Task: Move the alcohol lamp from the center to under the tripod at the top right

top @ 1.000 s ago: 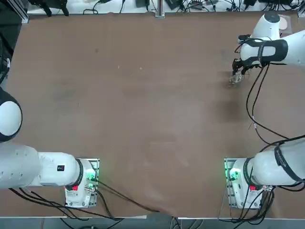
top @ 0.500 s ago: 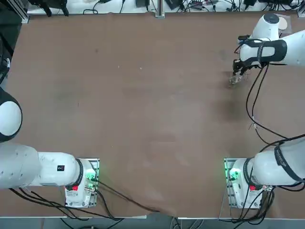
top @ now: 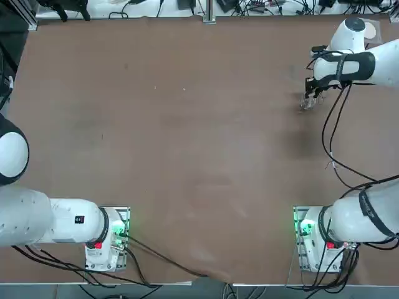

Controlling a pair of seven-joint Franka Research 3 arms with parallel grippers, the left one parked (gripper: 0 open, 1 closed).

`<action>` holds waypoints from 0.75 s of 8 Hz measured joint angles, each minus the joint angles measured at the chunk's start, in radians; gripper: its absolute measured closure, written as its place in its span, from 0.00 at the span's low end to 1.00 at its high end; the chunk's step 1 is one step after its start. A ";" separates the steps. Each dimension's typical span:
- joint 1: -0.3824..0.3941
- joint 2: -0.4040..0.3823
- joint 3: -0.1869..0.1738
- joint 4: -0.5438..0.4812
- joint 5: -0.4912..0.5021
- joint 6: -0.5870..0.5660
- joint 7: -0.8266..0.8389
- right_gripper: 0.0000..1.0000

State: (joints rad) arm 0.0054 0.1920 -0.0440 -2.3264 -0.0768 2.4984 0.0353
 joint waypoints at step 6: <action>-0.212 0.036 -0.012 0.207 0.001 -0.025 -0.002 0.70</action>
State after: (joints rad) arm -0.2067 0.2281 -0.0558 -2.1197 -0.0762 2.4733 0.0333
